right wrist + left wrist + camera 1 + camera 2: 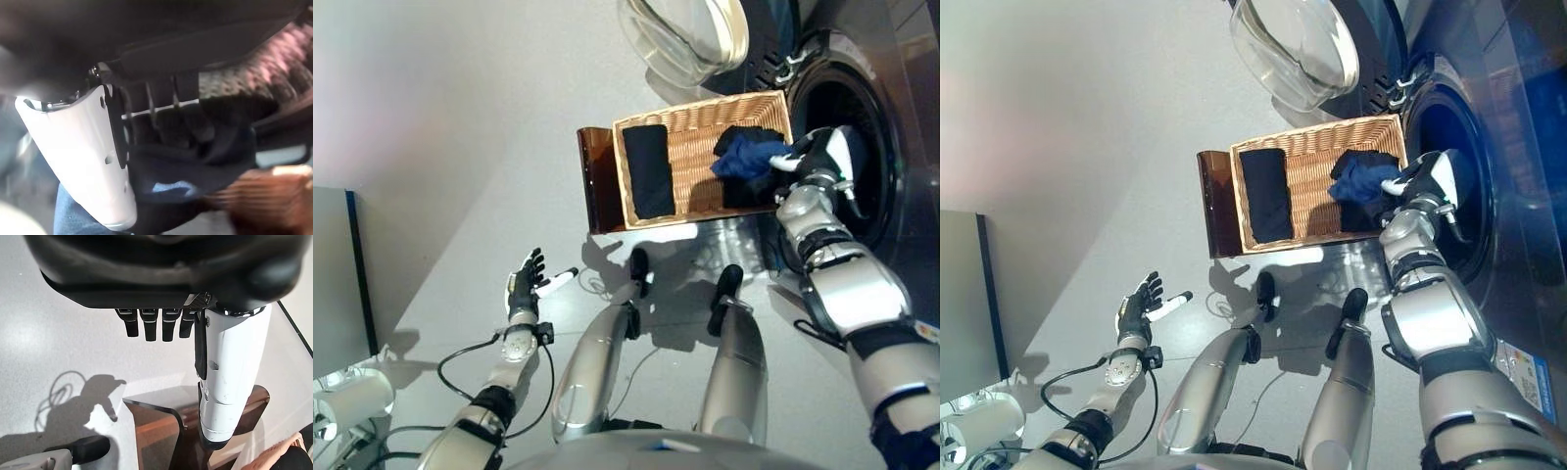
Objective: Pick up the clothes and place them into the washing machine
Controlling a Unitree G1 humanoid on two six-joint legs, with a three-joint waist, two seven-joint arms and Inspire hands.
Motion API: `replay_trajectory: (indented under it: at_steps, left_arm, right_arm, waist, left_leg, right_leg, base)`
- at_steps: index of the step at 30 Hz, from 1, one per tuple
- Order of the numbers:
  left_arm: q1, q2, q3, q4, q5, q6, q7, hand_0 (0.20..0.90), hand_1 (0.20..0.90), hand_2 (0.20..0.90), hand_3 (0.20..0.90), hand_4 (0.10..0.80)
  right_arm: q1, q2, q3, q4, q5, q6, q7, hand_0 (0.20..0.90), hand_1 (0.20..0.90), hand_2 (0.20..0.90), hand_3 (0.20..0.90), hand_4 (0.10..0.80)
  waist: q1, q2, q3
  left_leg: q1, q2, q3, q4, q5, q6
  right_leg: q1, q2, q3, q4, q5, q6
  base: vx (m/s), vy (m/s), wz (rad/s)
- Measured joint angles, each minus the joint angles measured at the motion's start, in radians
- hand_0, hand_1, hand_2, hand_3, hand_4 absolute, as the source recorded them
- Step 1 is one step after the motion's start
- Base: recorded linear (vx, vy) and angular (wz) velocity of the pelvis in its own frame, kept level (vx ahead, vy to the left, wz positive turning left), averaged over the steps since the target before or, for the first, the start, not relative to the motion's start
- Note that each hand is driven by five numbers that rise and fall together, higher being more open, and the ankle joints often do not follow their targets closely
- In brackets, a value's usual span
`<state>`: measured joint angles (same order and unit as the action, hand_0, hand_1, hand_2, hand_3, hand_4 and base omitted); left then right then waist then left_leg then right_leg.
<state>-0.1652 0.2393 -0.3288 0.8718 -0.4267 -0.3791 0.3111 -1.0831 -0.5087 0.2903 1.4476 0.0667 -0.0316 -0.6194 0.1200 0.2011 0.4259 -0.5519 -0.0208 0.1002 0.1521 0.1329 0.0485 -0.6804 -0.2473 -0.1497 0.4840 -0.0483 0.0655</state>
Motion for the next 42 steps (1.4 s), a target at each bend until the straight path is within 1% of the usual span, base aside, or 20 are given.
replay_trajectory:
  at_steps: [1, 2, 4, 7, 9, 10, 12, 19, 21, 26, 27, 28, 30, 33, 35, 36, 37, 38, 39, 42]
  left_arm:
    - [0.005, 0.0, 0.0, -0.002, 0.0, 0.0, 0.0, 0.9, 0.9, 0.9, 0.9, 0.8]
    - [0.009, 0.0, 0.0, -0.008, 0.0, 0.0, 0.0, 0.9, 0.9, 0.9, 0.9, 0.8]
    - [0.013, 0.0, -0.001, -0.007, 0.004, 0.0, 0.0, 0.9, 0.9, 0.9, 0.9, 0.8]
    - [0.016, 0.0, -0.005, -0.007, 0.009, 0.001, 0.0, 0.9, 0.9, 0.9, 0.9, 0.8]
    - [0.017, 0.0, -0.005, -0.011, 0.016, 0.001, 0.0, 0.9, 0.9, 0.9, 0.9, 0.8]
    - [0.019, 0.0, -0.005, -0.015, 0.021, 0.001, 0.0, 0.9, 0.9, 0.9, 0.9, 0.8]
    - [0.022, -0.001, -0.008, -0.019, 0.023, 0.001, -0.003, 0.9, 0.9, 0.9, 0.9, 0.8]
    - [0.026, -0.017, -0.007, -0.019, 0.023, 0.001, -0.006, 0.9, 0.9, 0.9, 0.9, 0.8]
    - [0.028, -0.021, -0.008, -0.027, 0.023, 0.001, -0.006, 0.9, 0.9, 0.9, 0.9, 0.8]
    - [0.034, -0.032, -0.011, -0.033, 0.023, -0.001, -0.009, 0.9, 0.9, 0.9, 0.9, 0.8]
    - [0.036, -0.032, -0.019, -0.038, 0.023, 0.0, -0.014, 0.9, 0.9, 0.9, 0.9, 0.8]
    - [0.04, -0.031, -0.025, -0.041, 0.022, -0.001, -0.018, 0.9, 0.9, 0.9, 0.9, 0.8]
    - [0.055, -0.032, -0.038, -0.059, 0.021, -0.002, -0.031, 0.9, 0.9, 0.9, 0.9, 0.8]
    - [0.078, -0.035, -0.04, -0.079, 0.021, -0.01, -0.05, 0.9, 0.9, 0.9, 0.9, 0.8]
    - [0.098, -0.033, -0.039, -0.09, 0.02, -0.018, -0.052, 0.9, 0.9, 0.9, 0.9, 0.8]
    - [0.11, -0.031, -0.039, -0.104, 0.017, -0.023, -0.058, 0.9, 0.9, 0.9, 0.9, 0.8]
    - [0.124, -0.028, -0.035, -0.115, 0.011, -0.027, -0.061, 0.9, 0.9, 0.9, 0.9, 0.8]
    - [0.132, -0.025, -0.036, -0.12, 0.005, -0.029, -0.068, 0.9, 0.9, 0.9, 0.9, 0.8]
    - [0.137, -0.025, -0.035, -0.123, 0.004, -0.03, -0.072, 0.9, 0.9, 0.9, 0.9, 0.8]
    - [0.15, -0.026, -0.039, -0.125, -0.003, -0.038, -0.077, 0.9, 0.9, 0.9, 0.9, 0.8]
  right_arm:
    - [0.003, 0.001, -0.024, -0.002, 0.053, -0.014, -0.002, 0.2, 0.2, 0.2, 0.2, 0.3]
    - [0.013, 0.004, -0.099, -0.02, 0.121, -0.048, -0.003, 0.2, 0.2, 0.2, 0.2, 0.3]
    - [0.016, 0.006, -0.138, -0.003, 0.244, -0.077, -0.013, 0.2, 0.2, 0.2, 0.2, 0.3]
    - [0.039, 0.024, -0.274, -0.001, 0.504, -0.171, -0.008, 0.2, 0.2, 0.2, 0.2, 0.3]
    - [0.054, 0.024, -0.303, 0.002, 0.615, -0.197, 0.012, 0.2, 0.2, 0.2, 0.2, 0.3]
    - [0.074, 0.038, -0.347, -0.012, 0.716, -0.247, 0.034, 0.2, 0.2, 0.2, 0.2, 0.3]
    - [0.094, 0.057, -0.374, -0.003, 0.82, -0.29, 0.066, 0.2, 0.2, 0.2, 0.2, 0.3]
    - [0.107, 0.081, -0.362, 0.02, 0.888, -0.302, 0.1, 0.2, 0.2, 0.2, 0.2, 0.3]
    - [0.112, 0.088, -0.367, 0.016, 0.913, -0.322, 0.111, 0.2, 0.2, 0.2, 0.2, 0.3]
    - [0.144, 0.122, -0.452, -0.058, 1.033, -0.393, 0.144, 0.2, 0.2, 0.2, 0.2, 0.3]
    - [0.144, 0.13, -0.52, -0.076, 1.094, -0.423, 0.151, 0.2, 0.2, 0.2, 0.2, 0.3]
    - [0.145, 0.129, -0.537, -0.086, 1.126, -0.436, 0.154, 0.2, 0.2, 0.2, 0.2, 0.3]
    - [0.143, 0.115, -0.546, -0.117, 1.161, -0.453, 0.159, 0.2, 0.2, 0.2, 0.2, 0.3]
    - [0.123, 0.059, -0.559, -0.165, 1.159, -0.473, 0.15, 0.2, 0.2, 0.2, 0.2, 0.3]
    - [0.089, -0.018, -0.551, -0.174, 1.158, -0.475, 0.118, 0.2, 0.2, 0.2, 0.2, 0.3]
    - [0.045, -0.088, -0.546, -0.18, 1.151, -0.475, 0.104, 0.2, 0.2, 0.2, 0.2, 0.3]
    - [0.004, -0.138, -0.516, -0.186, 1.127, -0.481, 0.099, 0.2, 0.2, 0.2, 0.2, 0.3]
    - [-0.036, -0.183, -0.498, -0.195, 1.117, -0.48, 0.094, 0.2, 0.2, 0.2, 0.2, 0.3]
    - [-0.035, -0.205, -0.466, -0.177, 1.101, -0.485, 0.117, 0.2, 0.2, 0.2, 0.2, 0.3]
    - [-0.073, -0.231, -0.403, -0.18, 1.079, -0.459, 0.077, 0.2, 0.2, 0.2, 0.2, 0.3]
  waist:
    - [-0.001, 0.001, 0.0]
    - [-0.002, 0.002, -0.001]
    - [0.001, 0.005, -0.002]
    - [-0.005, 0.011, -0.005]
    - [-0.008, 0.017, -0.009]
    - [-0.011, 0.021, -0.011]
    - [-0.013, 0.024, -0.014]
    - [-0.008, 0.063, -0.041]
    - [-0.003, 0.068, -0.045]
    - [0.002, 0.07, -0.046]
    - [0.004, 0.073, -0.049]
    - [0.006, 0.08, -0.053]
    - [0.005, 0.091, -0.059]
    - [0.01, 0.129, -0.072]
    - [0.026, 0.154, -0.091]
    - [0.039, 0.166, -0.101]
    - [0.04, 0.176, -0.109]
    - [0.047, 0.182, -0.113]
    - [0.058, 0.187, -0.116]
    - [0.058, 0.19, -0.116]
  left_leg:
    - [0.002, -0.003, 0.001, 0.001, 0.0, 0.001]
    - [0.004, -0.001, 0.001, -0.001, -0.005, 0.0]
    - [0.005, -0.006, 0.001, -0.001, -0.003, 0.004]
    - [0.008, -0.009, 0.004, -0.002, -0.005, 0.005]
    - [0.008, -0.01, 0.005, -0.006, -0.007, 0.002]
    - [0.009, -0.011, 0.005, -0.01, -0.007, 0.002]
    - [0.011, -0.011, 0.006, -0.014, -0.005, 0.003]
    - [0.011, -0.012, 0.002, -0.02, -0.002, 0.004]
    - [0.011, -0.012, 0.0, -0.019, -0.005, 0.0]
    - [0.013, -0.013, 0.001, -0.021, 0.001, 0.005]
    - [0.014, -0.015, 0.004, -0.024, -0.002, 0.004]
    - [0.012, -0.02, 0.002, -0.027, 0.001, 0.004]
    - [0.01, -0.029, 0.003, -0.034, -0.002, 0.004]
    - [0.001, -0.041, 0.005, -0.037, 0.002, 0.011]
    - [0.003, -0.051, 0.005, -0.04, 0.0, 0.015]
    - [0.004, -0.06, 0.006, -0.048, 0.011, 0.02]
    - [0.001, -0.068, 0.006, -0.055, 0.005, 0.023]
    - [0.0, -0.072, 0.009, -0.058, 0.012, 0.028]
    - [0.001, -0.078, 0.007, -0.067, 0.011, 0.03]
    - [-0.006, -0.086, 0.014, -0.07, 0.017, 0.039]
  right_leg:
    - [0.003, 0.0, -0.001, -0.001, 0.004, 0.002]
    - [0.005, -0.002, -0.001, -0.005, 0.002, 0.002]
    - [0.007, 0.001, 0.0, -0.007, 0.006, 0.006]
    - [0.009, -0.004, 0.002, -0.015, 0.008, 0.008]
    - [0.008, -0.004, 0.004, -0.018, 0.009, 0.008]
    - [0.008, -0.008, 0.007, -0.02, 0.007, 0.005]
    - [0.008, -0.008, 0.008, -0.02, 0.007, 0.005]
    - [0.008, -0.008, 0.003, -0.017, 0.009, 0.011]
    - [0.008, -0.008, 0.002, -0.014, -0.001, 0.002]
    - [0.006, -0.01, 0.002, -0.006, -0.002, 0.009]
    - [0.001, -0.017, 0.003, 0.0, -0.013, 0.002]
    - [-0.003, -0.02, 0.003, 0.004, -0.007, 0.007]
    - [-0.017, -0.032, 0.008, 0.017, -0.02, 0.01]
    - [-0.029, -0.041, 0.019, 0.017, -0.018, 0.02]
    - [-0.028, -0.049, 0.021, 0.018, -0.019, 0.028]
    - [-0.033, -0.051, 0.03, 0.019, -0.006, 0.037]
    - [-0.041, -0.06, 0.035, 0.017, -0.014, 0.034]
    - [-0.045, -0.06, 0.036, 0.017, -0.01, 0.042]
    - [-0.052, -0.065, 0.044, 0.018, -0.011, 0.043]
    - [-0.061, -0.068, 0.054, 0.017, -0.001, 0.061]
  base:
    - [0.04, 0.026, -0.02]
    - [0.0, 0.0, 0.0]
    - [-0.015, 0.029, -0.01]
    - [0.002, 0.026, -0.04]
    - [0.037, 0.014, -0.01]
    - [0.033, 0.012, 0.01]
    - [0.066, 0.0, 0.0]
    - [0.024, -0.002, 0.02]
    - [0.0, 0.0, 0.0]
    - [-0.02, 0.048, 0.02]
    - [0.015, 0.107, 0.04]
    - [0.01, 0.09, 0.05]
    - [0.106, 0.049, 0.04]
    - [0.026, 0.087, 0.04]
    - [0.021, 0.061, 0.06]
    - [0.0, 0.0, 0.0]
    - [0.1, 0.017, 0.0]
    - [0.0, 0.0, 0.0]
    - [0.0, 0.0, 0.0]
    - [0.006, 0.007, -0.01]
